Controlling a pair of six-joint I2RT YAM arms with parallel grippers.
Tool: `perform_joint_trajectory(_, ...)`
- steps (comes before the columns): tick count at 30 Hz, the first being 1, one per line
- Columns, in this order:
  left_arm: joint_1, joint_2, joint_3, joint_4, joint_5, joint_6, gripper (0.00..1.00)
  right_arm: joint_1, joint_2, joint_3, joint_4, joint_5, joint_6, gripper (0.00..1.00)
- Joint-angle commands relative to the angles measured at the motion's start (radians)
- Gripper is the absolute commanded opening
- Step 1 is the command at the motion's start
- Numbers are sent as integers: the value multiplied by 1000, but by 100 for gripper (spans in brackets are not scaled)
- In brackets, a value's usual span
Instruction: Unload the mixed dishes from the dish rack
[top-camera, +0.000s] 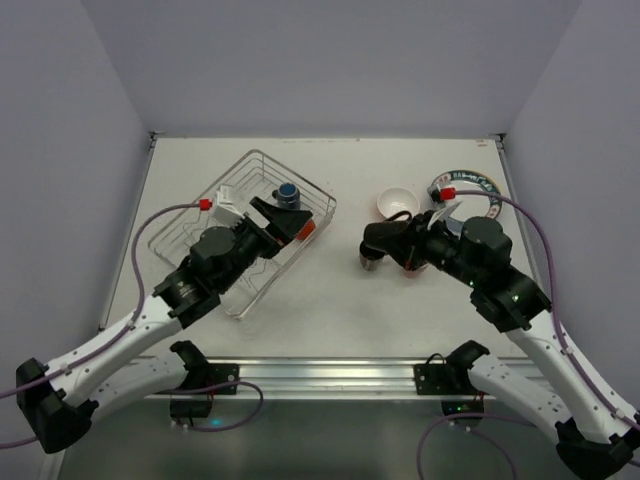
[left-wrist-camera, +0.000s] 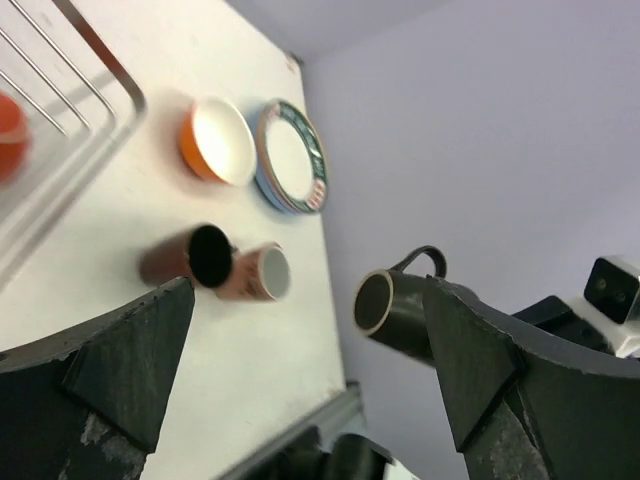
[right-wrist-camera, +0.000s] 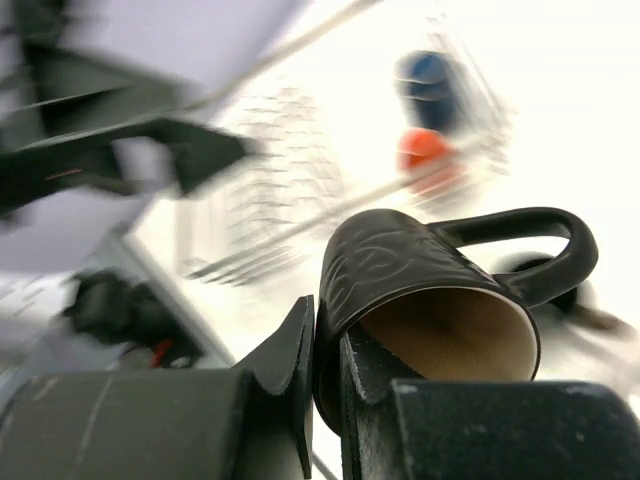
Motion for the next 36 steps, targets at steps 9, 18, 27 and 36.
perform_joint_trajectory(9,4,-185,206,-563,-245,681,100,-345,273,291,-596,523,-118,0)
perform_joint_trajectory(18,4,-288,91,-620,-210,835,100,-454,485,277,-596,500,-165,0)
perform_joint_trajectory(27,4,-363,22,-621,-225,835,100,-473,672,222,-552,540,-210,0)
perform_joint_trajectory(36,4,-397,4,-616,-233,828,100,-491,798,202,-447,522,-219,0)
